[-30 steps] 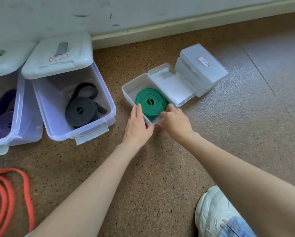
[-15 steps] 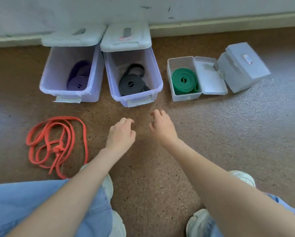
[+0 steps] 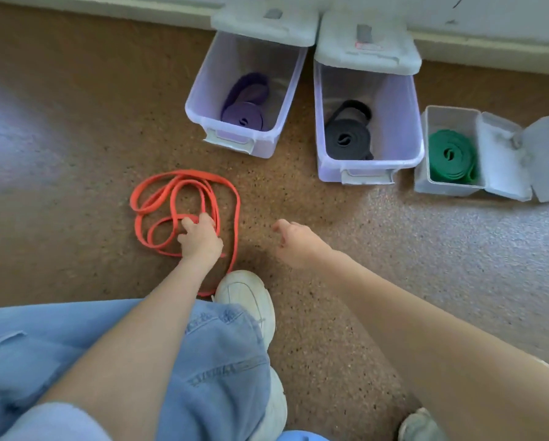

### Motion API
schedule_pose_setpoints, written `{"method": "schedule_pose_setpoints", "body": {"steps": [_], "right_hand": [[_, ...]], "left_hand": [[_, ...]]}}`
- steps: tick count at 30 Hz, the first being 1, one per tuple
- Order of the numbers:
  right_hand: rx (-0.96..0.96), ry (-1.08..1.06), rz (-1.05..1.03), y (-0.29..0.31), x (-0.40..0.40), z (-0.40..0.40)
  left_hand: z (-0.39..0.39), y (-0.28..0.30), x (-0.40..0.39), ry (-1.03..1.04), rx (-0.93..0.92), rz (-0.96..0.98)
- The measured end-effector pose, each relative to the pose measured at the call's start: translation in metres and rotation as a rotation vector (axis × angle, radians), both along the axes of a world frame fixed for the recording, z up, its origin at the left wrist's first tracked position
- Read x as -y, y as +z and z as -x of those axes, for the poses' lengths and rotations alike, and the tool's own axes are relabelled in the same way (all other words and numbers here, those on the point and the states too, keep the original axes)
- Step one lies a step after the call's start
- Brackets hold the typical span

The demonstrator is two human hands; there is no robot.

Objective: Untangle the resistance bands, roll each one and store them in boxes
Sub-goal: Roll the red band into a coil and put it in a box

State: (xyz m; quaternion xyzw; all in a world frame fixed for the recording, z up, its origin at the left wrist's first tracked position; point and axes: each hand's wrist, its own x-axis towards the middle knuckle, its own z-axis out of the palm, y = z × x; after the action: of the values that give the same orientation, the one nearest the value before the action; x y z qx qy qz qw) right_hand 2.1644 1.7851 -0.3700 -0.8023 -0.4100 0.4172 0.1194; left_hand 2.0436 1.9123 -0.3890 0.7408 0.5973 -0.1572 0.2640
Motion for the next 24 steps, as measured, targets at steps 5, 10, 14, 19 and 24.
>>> {"method": "schedule_pose_setpoints", "body": {"steps": [5,10,14,19,24], "right_hand": [[-0.051,-0.043,-0.054,0.034,0.016,-0.021],[-0.177,-0.048,-0.049,0.119,0.069,-0.056],[-0.306,-0.132,-0.026,0.19,0.119,-0.069],[-0.357,-0.255,-0.289,0.263,0.166,-0.061],[-0.45,-0.292,-0.395,0.326,0.204,-0.046]], "left_hand": [[-0.039,0.031,0.038,-0.248,0.429,0.205],[-0.087,0.115,0.082,-0.633,0.514,0.555],[-0.1,0.197,0.101,-0.654,0.725,0.761],[-0.106,0.279,0.112,-0.613,0.937,0.911],[-0.093,0.343,0.116,-0.713,0.963,1.018]]}}
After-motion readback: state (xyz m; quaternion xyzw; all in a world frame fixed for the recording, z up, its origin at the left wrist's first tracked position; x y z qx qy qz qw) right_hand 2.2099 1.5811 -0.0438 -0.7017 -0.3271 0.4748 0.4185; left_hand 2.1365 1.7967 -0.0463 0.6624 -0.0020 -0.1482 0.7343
